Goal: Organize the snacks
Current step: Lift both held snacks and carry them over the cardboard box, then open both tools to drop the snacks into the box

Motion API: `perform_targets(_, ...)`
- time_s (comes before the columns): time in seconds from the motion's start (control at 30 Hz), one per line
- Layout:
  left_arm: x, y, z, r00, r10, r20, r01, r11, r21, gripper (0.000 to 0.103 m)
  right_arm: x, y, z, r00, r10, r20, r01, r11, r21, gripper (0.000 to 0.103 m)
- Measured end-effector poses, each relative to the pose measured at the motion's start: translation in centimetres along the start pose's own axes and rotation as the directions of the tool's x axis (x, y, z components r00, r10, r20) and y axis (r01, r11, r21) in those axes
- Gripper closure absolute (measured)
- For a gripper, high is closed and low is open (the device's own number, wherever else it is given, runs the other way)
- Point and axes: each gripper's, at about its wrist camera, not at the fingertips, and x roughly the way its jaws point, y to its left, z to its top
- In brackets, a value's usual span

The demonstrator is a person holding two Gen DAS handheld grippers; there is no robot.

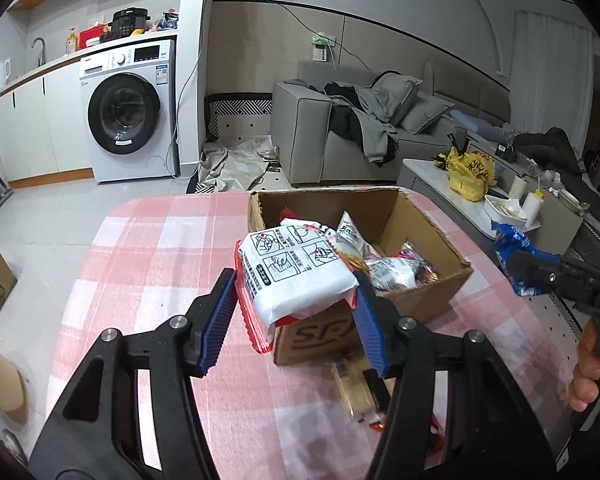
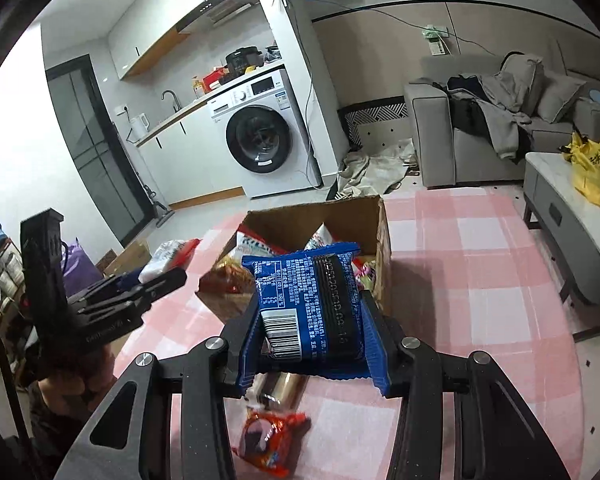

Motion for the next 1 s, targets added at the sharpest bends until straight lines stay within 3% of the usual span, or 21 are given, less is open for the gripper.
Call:
perform_targets(0.27, 3.1, 0.5, 1.1, 1.0, 0.011, -0.018, -0.011, 1.0, 0.005, 0.049, 2.3, -0.3, 1.9, 1.0, 0.004, 0.014, -0.005, 1.0, 0.021, 0.058)
perform_targets(0.53, 6.4, 0.0, 1.6, 0.999, -0.001, -0.037, 0.002, 1.0, 0.022, 0.049, 6.3, -0.8, 3.0, 0.999, 0.008, -0.034, -0.007, 1.0, 0.03, 0.058)
perform_targets(0.73, 8.5, -1.3, 1.9, 0.999, -0.026, -0.047, 0.028, 0.999, 0.028, 0.049, 8.6, -1.8, 2.6, 0.999, -0.043, -0.02, 0.045, 0.996, 0.08, 0.058)
perform_targets(1.0, 10.8, -3.1, 2.1, 0.997, -0.039, -0.071, 0.044, 0.997, 0.071, 0.049, 10.4, -1.8, 2.3, 1.0, -0.013, -0.018, 0.014, 0.996, 0.091, 0.058)
